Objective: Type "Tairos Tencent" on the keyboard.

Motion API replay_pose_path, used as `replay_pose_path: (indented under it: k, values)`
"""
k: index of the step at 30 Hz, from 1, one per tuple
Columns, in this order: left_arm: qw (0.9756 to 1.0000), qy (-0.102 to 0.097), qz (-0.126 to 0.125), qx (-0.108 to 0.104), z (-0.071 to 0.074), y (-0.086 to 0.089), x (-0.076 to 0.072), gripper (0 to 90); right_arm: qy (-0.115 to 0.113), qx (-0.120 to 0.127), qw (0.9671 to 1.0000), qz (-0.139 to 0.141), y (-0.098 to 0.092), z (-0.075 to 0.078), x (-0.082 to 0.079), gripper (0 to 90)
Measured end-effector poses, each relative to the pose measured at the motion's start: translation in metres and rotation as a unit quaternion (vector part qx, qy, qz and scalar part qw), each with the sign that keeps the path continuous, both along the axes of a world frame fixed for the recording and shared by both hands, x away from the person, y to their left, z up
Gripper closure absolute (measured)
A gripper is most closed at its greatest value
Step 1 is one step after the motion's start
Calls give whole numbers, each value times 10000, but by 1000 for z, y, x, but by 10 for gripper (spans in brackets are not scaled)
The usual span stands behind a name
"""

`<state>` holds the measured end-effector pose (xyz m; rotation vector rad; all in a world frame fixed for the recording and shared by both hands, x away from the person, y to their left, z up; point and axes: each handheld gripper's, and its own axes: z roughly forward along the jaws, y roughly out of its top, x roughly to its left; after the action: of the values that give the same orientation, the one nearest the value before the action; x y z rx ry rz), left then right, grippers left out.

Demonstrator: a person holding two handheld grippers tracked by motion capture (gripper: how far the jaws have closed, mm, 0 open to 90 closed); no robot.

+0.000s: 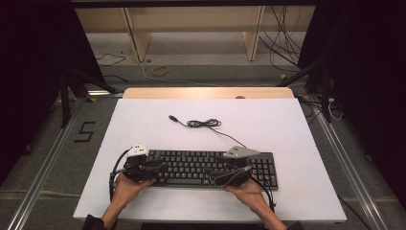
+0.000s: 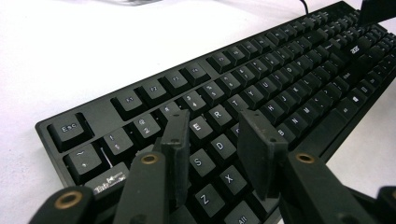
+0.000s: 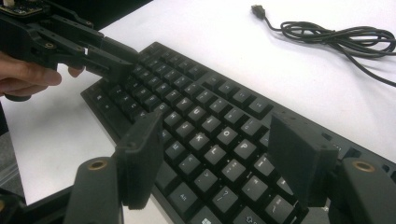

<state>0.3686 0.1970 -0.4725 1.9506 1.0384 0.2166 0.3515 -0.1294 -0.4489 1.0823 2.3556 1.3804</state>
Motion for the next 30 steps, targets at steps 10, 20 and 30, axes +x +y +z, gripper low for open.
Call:
replay_pose_path:
  k: [10,20,30]
  values:
    - [9998,29,-58,201,-1,-2,2,746,-12,43,10000,-9,-5,-1,-3,360]
    - [9990,100,-108,425,-2,-5,3,852,-32,64,10000,24,-6,-1,-7,357]
    - [9982,194,-124,560,-5,-7,6,892,-25,67,10000,48,-7,-1,-11,355]
